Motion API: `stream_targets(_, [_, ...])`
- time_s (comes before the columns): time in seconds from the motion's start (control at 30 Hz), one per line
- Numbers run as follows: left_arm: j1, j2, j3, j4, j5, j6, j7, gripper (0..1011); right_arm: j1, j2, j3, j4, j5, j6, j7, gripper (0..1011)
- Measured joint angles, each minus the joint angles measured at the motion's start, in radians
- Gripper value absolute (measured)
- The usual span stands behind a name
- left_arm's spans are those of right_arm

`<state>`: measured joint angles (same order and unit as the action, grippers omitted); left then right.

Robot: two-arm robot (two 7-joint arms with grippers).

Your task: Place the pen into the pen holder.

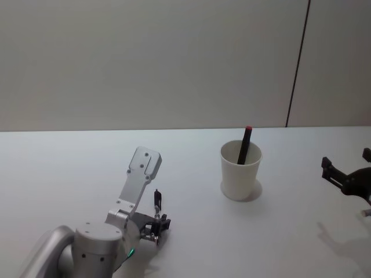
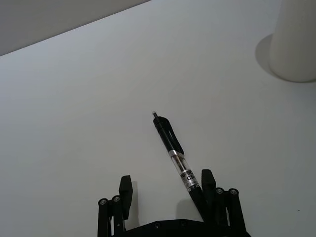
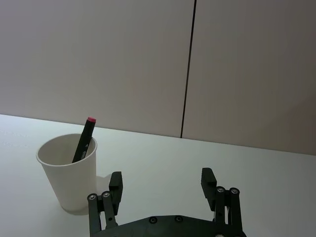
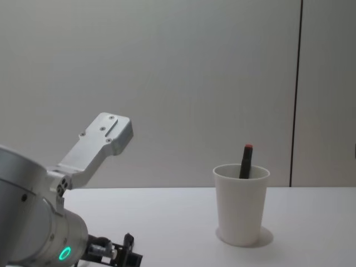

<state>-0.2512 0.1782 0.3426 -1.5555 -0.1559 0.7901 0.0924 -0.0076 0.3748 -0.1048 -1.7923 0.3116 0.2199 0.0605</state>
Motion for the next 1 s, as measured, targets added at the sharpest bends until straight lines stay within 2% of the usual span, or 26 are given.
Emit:
stream_targets(0.27, [0.004, -0.002, -0.002, 0.0, 0.013, 0.002, -0.012, 739, 0.0, 0.0, 0.0, 0.0, 0.0, 0.0, 0.0, 1001])
stream_targets(0.33, [0.004, -0.003, -0.002, 0.0, 0.018, 0.008, -0.017, 646, 0.0, 0.0, 0.0, 0.0, 0.0, 0.0, 0.0, 1001])
stream_targets(0.63, [0.002, -0.01, -0.002, 0.001, 0.037, 0.036, -0.036, 364, 0.0, 0.0, 0.0, 0.0, 0.0, 0.0, 0.0, 1001])
stream_targets(1.0, [0.0, -0.018, -0.002, 0.003, 0.057, 0.061, -0.054, 239, 0.0, 0.0, 0.0, 0.0, 0.0, 0.0, 0.0, 1001])
